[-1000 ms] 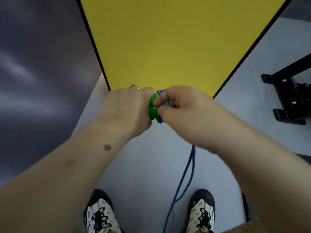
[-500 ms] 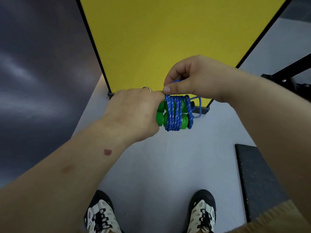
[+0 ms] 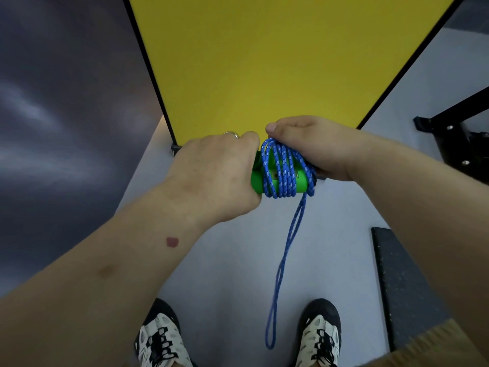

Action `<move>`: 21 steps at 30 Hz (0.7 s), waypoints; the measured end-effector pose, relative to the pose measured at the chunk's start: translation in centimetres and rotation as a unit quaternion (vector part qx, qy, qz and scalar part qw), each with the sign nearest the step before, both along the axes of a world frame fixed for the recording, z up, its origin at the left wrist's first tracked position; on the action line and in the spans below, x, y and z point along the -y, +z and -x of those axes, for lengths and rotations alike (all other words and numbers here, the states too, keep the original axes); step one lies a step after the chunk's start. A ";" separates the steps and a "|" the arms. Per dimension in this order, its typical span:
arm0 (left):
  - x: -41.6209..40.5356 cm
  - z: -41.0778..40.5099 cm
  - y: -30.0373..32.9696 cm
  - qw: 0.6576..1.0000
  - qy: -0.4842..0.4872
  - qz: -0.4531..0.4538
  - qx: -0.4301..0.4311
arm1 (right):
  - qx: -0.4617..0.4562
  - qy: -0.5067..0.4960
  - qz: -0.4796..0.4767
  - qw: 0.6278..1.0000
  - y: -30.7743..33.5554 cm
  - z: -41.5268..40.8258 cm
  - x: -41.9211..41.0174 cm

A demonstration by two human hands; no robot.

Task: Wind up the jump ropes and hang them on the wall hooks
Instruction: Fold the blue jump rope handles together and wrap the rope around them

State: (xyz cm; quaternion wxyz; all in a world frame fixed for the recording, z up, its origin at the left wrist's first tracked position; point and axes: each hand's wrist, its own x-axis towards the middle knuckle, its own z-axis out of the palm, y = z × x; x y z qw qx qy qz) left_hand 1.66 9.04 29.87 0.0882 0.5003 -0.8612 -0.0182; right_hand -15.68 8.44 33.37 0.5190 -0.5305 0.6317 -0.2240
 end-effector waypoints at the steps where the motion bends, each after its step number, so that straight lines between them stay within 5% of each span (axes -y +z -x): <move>1: 0.0 -0.1 0.0 1.000 -0.003 0.003 -0.003 | -0.001 0.003 0.006 1.000 0.1 0.0 0.0; 12: 0.9 -1.2 0.3 0.998 0.013 0.034 0.051 | 0.034 0.014 0.056 0.998 -0.3 0.6 0.4; 17: 0.7 -1.3 0.7 0.998 -0.015 0.022 0.063 | -0.045 0.086 0.092 0.991 -0.6 1.8 1.2; 21: 0.5 -1.0 1.1 0.998 -0.021 0.023 0.050 | 0.027 0.083 0.027 0.996 -1.3 2.4 1.6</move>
